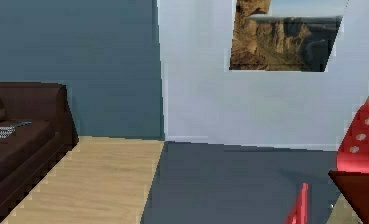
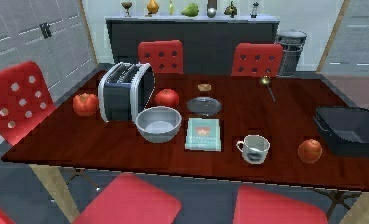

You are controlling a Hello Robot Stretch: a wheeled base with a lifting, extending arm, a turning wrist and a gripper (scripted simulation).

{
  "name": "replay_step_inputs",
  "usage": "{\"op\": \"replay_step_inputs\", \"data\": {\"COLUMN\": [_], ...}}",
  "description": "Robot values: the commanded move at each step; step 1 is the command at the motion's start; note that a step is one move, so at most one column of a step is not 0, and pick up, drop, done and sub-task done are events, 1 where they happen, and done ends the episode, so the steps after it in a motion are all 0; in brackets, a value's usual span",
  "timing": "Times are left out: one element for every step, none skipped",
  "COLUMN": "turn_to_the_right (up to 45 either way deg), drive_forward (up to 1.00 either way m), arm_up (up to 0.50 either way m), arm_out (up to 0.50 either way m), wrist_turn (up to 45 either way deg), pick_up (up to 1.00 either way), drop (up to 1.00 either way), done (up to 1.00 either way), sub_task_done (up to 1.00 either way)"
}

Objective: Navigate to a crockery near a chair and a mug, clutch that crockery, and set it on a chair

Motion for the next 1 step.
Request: {"op": "replay_step_inputs", "data": {"turn_to_the_right": [0.0], "drive_forward": [0.0], "arm_up": [0.5], "arm_out": [0.0], "wrist_turn": [0.0], "pick_up": [0.0], "drop": [0.0], "done": [0.0], "sub_task_done": [0.0]}}
